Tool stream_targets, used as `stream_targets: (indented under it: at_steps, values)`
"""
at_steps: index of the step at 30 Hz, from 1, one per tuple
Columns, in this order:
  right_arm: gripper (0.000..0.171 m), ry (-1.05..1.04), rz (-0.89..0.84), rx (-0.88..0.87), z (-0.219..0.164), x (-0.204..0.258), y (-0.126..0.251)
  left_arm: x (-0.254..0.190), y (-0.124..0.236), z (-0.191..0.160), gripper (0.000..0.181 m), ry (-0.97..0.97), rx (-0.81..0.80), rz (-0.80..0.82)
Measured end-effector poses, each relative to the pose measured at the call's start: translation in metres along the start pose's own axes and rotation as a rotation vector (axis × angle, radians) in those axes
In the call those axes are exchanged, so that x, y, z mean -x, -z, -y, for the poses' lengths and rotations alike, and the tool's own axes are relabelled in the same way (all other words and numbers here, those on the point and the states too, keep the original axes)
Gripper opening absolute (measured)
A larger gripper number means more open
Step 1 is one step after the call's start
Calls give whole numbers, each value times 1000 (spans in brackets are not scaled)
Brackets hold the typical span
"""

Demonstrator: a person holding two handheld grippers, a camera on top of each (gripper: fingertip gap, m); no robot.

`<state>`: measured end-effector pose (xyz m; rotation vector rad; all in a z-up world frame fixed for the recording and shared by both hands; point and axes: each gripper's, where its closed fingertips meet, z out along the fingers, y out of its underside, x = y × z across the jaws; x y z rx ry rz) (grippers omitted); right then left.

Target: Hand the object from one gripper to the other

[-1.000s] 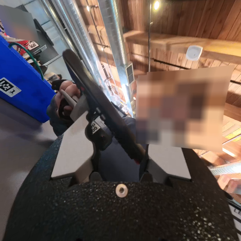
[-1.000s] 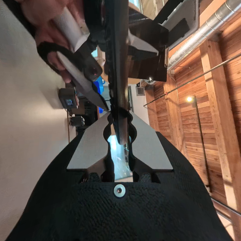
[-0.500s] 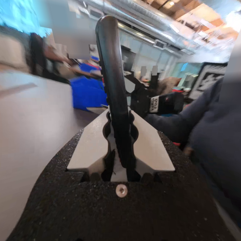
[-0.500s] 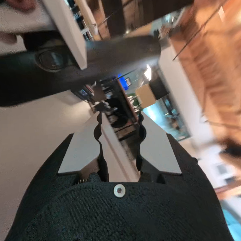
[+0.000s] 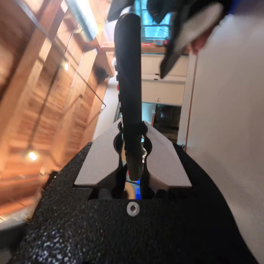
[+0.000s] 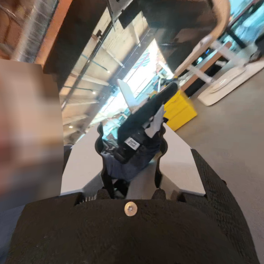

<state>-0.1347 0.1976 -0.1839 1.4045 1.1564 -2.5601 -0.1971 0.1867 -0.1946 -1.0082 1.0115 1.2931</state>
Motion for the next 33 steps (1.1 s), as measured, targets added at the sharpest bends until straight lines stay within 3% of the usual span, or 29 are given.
stream_targets:
  at_steps: [2,4,6,7,9,10,11,13,17,20,26,29,31,33]
  values:
    - [78,-99,-26,76,-15,-11,-3,-19,0,10,23,-215,-25,-62]
    - [75,-150,-86,188,-38,-24,-8,-29,0,19,23,-299,-48,-85]
    - [55,-197,-98,298,-60,-28,-10,-35,-1,28,23,-324,-78,-98]
    - [28,-183,-90,333,-66,-28,-11,-36,-1,30,23,-321,-83,-103]
    - [25,-110,-129,350,-69,-34,-11,-38,-2,26,24,-252,-67,-118]
    - [24,-57,-163,356,-68,-39,-10,-36,-3,23,35,-167,-54,-123]
    - [23,2,-193,355,-66,-43,-8,-29,-5,19,66,-47,-37,-96]
    - [22,95,-224,319,-55,-44,-4,-13,-9,4,103,242,20,-74]
    - [22,277,-315,241,-31,-48,5,-4,-10,-26,109,743,61,-112]
    - [22,458,-402,208,-16,-50,10,-20,-12,-31,105,1181,24,-280]
    - [22,1006,-736,215,13,-63,21,-11,-12,-28,105,2155,-245,-537]
    - [22,1537,-1132,338,39,-71,43,-18,-16,-42,106,2367,-223,-502]
    - [22,2065,-1484,515,59,-59,56,-16,-18,-39,105,2463,-267,-525]
    - [21,2438,-1500,651,51,-54,39,-17,-21,-31,101,2518,-284,-560]
